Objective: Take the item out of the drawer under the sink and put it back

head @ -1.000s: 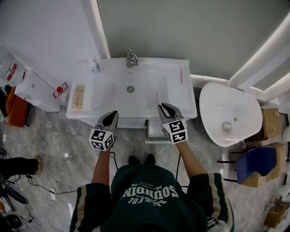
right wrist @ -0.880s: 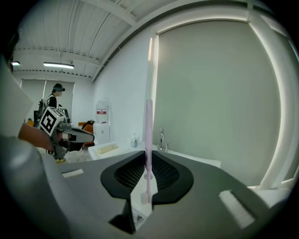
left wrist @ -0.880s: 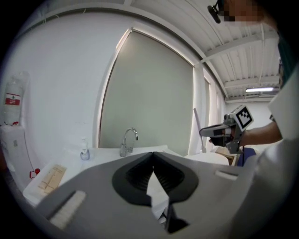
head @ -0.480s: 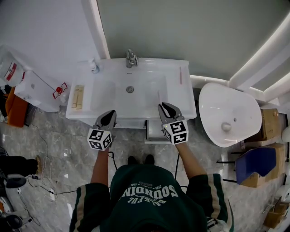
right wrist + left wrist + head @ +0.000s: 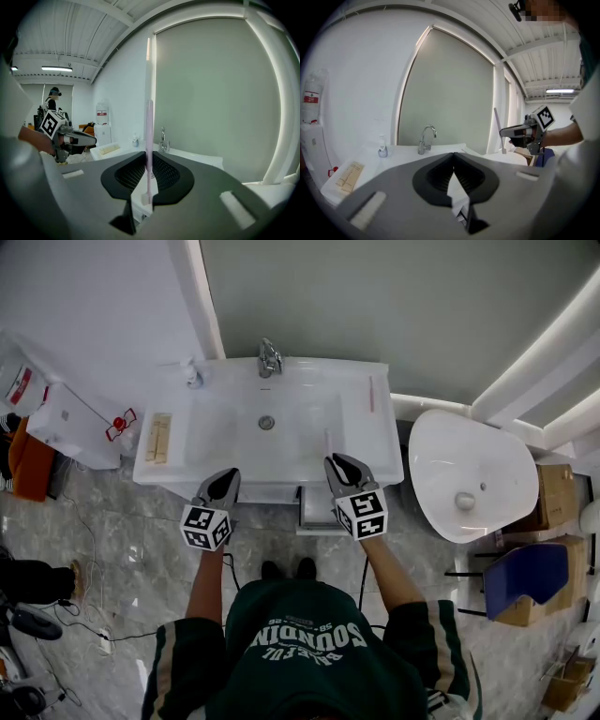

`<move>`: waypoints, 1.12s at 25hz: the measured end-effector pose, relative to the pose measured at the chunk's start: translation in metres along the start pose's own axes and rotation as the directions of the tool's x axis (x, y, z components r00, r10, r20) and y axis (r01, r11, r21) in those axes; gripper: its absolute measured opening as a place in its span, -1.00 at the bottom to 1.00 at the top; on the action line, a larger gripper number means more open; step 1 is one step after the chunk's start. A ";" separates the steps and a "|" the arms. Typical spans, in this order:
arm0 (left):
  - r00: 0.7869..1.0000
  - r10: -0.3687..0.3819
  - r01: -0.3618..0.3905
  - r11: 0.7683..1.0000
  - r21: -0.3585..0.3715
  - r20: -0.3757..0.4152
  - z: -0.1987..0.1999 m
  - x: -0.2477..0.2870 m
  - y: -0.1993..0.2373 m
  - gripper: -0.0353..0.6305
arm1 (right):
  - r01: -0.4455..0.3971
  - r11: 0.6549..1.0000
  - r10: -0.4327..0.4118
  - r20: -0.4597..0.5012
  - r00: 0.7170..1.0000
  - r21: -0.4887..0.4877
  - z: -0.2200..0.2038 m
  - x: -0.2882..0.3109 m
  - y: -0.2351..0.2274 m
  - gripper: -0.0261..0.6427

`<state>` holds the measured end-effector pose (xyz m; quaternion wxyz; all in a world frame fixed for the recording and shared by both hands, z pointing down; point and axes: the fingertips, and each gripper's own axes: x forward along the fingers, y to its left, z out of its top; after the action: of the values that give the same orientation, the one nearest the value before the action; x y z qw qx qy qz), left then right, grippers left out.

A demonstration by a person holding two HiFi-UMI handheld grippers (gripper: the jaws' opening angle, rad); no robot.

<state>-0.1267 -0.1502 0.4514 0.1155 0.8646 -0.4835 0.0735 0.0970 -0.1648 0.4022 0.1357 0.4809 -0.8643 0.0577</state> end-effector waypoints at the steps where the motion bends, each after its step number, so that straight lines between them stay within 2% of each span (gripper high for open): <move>1: 1.000 -0.002 0.002 1.000 0.000 -0.002 -0.001 0.000 -0.001 -0.74 | 0.000 1.000 0.000 -0.002 1.000 0.000 -0.001 -0.001 0.001 -0.77; 12: 0.999 -0.019 0.018 1.000 -0.015 -0.047 -0.021 0.000 -0.013 -0.74 | -0.004 1.000 0.006 -0.057 0.998 0.031 -0.029 -0.002 0.002 -0.77; 20: 0.993 -0.032 0.025 0.998 -0.061 -0.116 -0.060 0.001 -0.021 -0.74 | -0.020 0.997 0.030 -0.150 0.988 0.070 -0.080 -0.004 0.011 -0.77; 28: 0.979 -0.068 0.047 0.993 -0.108 -0.192 -0.105 0.004 -0.042 -0.74 | -0.037 0.996 0.059 -0.264 0.963 0.085 -0.143 -0.016 0.018 -0.77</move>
<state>-0.0905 -0.1033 0.5483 0.2091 0.8597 -0.4476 0.1297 0.1149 -0.1093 0.5351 0.2301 0.4527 -0.8466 0.1595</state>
